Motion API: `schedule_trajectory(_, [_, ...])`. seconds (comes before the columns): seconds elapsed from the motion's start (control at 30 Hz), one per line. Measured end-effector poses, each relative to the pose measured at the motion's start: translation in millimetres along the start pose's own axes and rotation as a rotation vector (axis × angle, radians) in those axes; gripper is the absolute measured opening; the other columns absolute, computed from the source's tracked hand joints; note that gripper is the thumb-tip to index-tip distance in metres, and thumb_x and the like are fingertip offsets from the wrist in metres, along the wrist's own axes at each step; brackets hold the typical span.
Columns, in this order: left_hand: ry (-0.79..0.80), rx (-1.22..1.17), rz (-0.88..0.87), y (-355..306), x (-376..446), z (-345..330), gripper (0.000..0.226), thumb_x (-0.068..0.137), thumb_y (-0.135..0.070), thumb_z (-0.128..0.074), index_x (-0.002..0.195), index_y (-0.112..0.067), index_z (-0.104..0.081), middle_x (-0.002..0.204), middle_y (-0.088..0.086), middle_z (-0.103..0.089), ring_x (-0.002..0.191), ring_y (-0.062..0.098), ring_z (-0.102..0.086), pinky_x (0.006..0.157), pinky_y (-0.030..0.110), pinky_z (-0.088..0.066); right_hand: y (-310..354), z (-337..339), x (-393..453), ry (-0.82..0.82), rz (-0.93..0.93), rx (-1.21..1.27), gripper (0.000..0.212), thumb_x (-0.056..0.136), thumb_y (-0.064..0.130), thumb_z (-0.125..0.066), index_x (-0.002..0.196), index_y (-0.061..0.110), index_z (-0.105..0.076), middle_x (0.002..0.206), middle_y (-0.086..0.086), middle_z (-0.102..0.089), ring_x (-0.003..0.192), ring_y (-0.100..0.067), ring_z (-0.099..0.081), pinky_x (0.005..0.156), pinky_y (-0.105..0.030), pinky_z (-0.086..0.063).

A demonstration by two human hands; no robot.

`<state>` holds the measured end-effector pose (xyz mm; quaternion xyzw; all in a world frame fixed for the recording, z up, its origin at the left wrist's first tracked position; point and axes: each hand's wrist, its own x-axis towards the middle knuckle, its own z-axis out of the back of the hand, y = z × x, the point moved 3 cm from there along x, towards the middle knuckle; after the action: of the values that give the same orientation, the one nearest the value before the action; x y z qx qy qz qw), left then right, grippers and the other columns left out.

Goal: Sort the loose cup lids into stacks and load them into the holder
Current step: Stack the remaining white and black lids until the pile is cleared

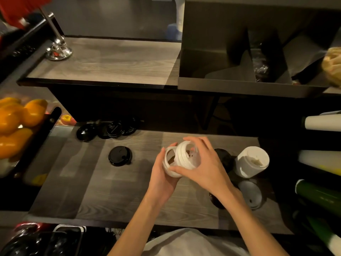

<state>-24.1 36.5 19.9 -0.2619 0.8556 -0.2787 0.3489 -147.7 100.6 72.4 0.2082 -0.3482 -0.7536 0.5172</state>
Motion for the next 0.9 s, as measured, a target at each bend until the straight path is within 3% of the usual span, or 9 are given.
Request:
schedule_trajectory(0.1, [0.013, -0.050, 0.084, 6.7, -4.1, -7.7, 0.063, 0.102, -0.056, -0.039, 0.139, -0.009, -0.060, 0.138, 0.021, -0.062, 0.127, 0.033, -0.060, 0.104, 0.045, -0.049, 7.0, 0.7, -0.9, 0.012, 0.051, -0.120, 0.096, 0.062, 0.076, -0.081, 0.143, 0.044, -0.041, 0.136, 0.028, -0.037, 0.128, -0.002, -0.038, 0.102, -0.026, -0.040])
schedule_trajectory(0.2, [0.037, -0.071, 0.071, 8.7, -7.1, -9.7, 0.060, 0.103, -0.053, -0.043, 0.135, -0.008, -0.063, 0.131, 0.019, -0.066, 0.118, 0.029, -0.065, 0.096, 0.039, -0.056, 6.2, -2.6, -3.7, 0.108, 0.029, -0.117, 0.105, 0.061, 0.081, -0.077, 0.150, 0.048, -0.033, 0.144, 0.029, -0.033, 0.132, -0.004, -0.033, 0.107, -0.030, -0.036])
schedule_trajectory(0.37, [0.029, -0.048, 0.039, 8.3, -7.9, -5.8, 0.066, 0.103, -0.059, -0.036, 0.139, -0.009, -0.060, 0.137, 0.020, -0.062, 0.121, 0.031, -0.062, 0.093, 0.042, -0.056, -3.7, 14.6, -10.1, 0.165, 0.069, 0.046, 0.082, 0.074, 0.062, -0.083, 0.143, 0.051, -0.042, 0.140, 0.030, -0.040, 0.133, -0.001, -0.044, 0.110, -0.040, -0.047])
schedule_trajectory(0.5, [0.042, -0.104, 0.039, 6.7, -12.9, -8.8, 0.062, 0.104, -0.056, -0.036, 0.139, -0.011, -0.061, 0.138, 0.020, -0.062, 0.125, 0.034, -0.062, 0.102, 0.049, -0.051, -5.2, 26.3, -12.7, 0.086, 0.061, 0.216, 0.079, 0.077, 0.051, -0.086, 0.145, 0.045, -0.047, 0.140, 0.026, -0.052, 0.131, 0.001, -0.050, 0.110, -0.040, -0.047])
schedule_trajectory(0.63, [0.063, -0.156, 0.010, 4.3, -15.3, -9.0, 0.063, 0.105, -0.055, -0.036, 0.149, -0.011, -0.046, 0.144, 0.021, -0.056, 0.124, 0.035, -0.060, 0.098, 0.052, -0.051, -12.9, 44.8, -11.1, -0.027, 0.028, 0.257, 0.085, 0.070, 0.054, -0.089, 0.144, 0.047, -0.048, 0.141, 0.024, -0.055, 0.129, -0.003, -0.054, 0.108, -0.043, -0.049])
schedule_trajectory(0.77, [0.054, -0.114, 0.009, 6.4, -15.7, -10.4, 0.064, 0.105, -0.056, -0.032, 0.147, -0.012, -0.050, 0.145, 0.021, -0.055, 0.132, 0.038, -0.056, 0.110, 0.058, -0.042, -7.6, 49.7, -13.8, 0.042, 0.098, 0.179, 0.085, 0.068, 0.051, -0.092, 0.143, 0.044, -0.051, 0.142, 0.027, -0.049, 0.129, 0.000, -0.051, 0.107, -0.034, -0.047])
schedule_trajectory(0.9, [0.026, -0.066, -0.020, 4.5, -18.9, -12.2, 0.061, 0.103, -0.054, -0.037, 0.145, -0.012, -0.054, 0.142, 0.020, -0.059, 0.129, 0.035, -0.059, 0.107, 0.049, -0.046, -0.4, 42.2, -17.6, 0.088, 0.100, 0.128, 0.083, 0.067, 0.056, -0.090, 0.141, 0.045, -0.052, 0.138, 0.033, -0.047, 0.122, 0.009, -0.048, 0.097, -0.015, -0.041])
